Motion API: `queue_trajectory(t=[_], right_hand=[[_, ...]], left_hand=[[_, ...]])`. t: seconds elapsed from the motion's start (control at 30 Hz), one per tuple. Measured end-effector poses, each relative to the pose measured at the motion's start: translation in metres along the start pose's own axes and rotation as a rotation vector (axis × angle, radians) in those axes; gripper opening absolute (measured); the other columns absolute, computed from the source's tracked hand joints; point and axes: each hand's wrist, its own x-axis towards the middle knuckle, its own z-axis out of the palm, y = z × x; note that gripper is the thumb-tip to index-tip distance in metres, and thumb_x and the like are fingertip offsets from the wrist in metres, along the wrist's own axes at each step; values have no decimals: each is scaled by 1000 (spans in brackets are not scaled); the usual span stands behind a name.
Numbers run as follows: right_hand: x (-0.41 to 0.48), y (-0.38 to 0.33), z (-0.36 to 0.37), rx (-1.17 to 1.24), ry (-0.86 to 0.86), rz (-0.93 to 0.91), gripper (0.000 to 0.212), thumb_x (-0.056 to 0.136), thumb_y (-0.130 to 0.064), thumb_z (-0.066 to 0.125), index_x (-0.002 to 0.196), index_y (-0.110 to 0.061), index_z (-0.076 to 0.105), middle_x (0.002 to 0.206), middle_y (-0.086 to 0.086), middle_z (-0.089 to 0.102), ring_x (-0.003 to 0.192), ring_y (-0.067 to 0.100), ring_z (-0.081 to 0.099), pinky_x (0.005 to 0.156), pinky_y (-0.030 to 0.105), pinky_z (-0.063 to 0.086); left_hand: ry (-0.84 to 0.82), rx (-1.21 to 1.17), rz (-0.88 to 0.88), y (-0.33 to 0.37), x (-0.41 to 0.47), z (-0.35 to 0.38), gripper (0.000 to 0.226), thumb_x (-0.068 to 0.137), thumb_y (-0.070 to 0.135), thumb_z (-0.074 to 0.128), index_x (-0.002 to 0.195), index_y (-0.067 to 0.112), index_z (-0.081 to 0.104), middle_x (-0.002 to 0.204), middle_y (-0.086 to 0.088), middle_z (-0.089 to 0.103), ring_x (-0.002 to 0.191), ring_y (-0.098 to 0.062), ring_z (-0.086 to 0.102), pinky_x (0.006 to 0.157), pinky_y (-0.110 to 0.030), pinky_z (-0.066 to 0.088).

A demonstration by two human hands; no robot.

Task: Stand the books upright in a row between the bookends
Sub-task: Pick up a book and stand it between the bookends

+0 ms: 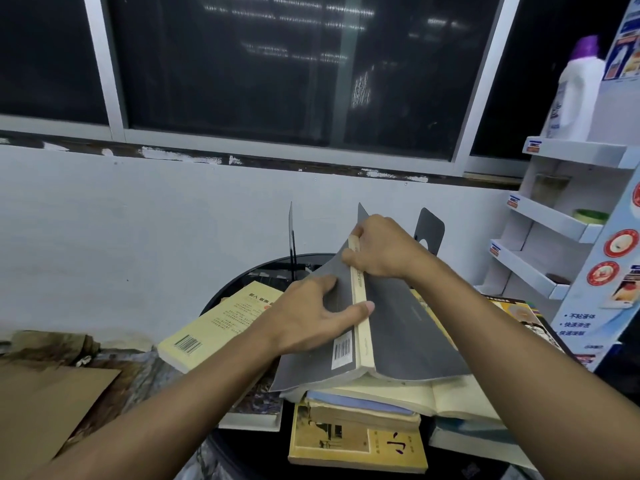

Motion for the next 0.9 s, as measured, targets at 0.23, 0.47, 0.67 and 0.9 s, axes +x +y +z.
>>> queue_trajectory(t=[0.23,0.47,0.67,0.9], right_hand=[[-24,-28,-37,73,378,-223,29,87,-31,65,112,-19,59,76,-7,56,77,15,59,57,25,41],[-49,-24,-51,144,492,-357,39,92,-27,69,127,-18,55,76,-10,55,68,6,56,61,19,46],[-61,-19,-60,126,455,-223,32,88,-32,71,115,-15,66,73,-5,63,67,5,61,65,27,56],[-55,-27,-64,50,401,-107,19,89,-33,66,85,-16,59,71,2,65,66,18,68,59,36,58]], left_hand=[[130,-41,87,19,-3,-20,88,83,68,64,151,25,30,123,28,47,107,7,51,77,-1,40],[197,-125,152,32,2,-14,122,70,76,70,160,28,3,159,13,31,139,-4,38,100,-17,41],[250,-111,179,34,0,2,120,73,71,71,160,31,-2,166,15,14,150,-4,20,117,-28,30],[252,-102,222,29,6,3,118,72,75,68,160,35,0,165,18,16,150,-3,20,120,-38,32]])
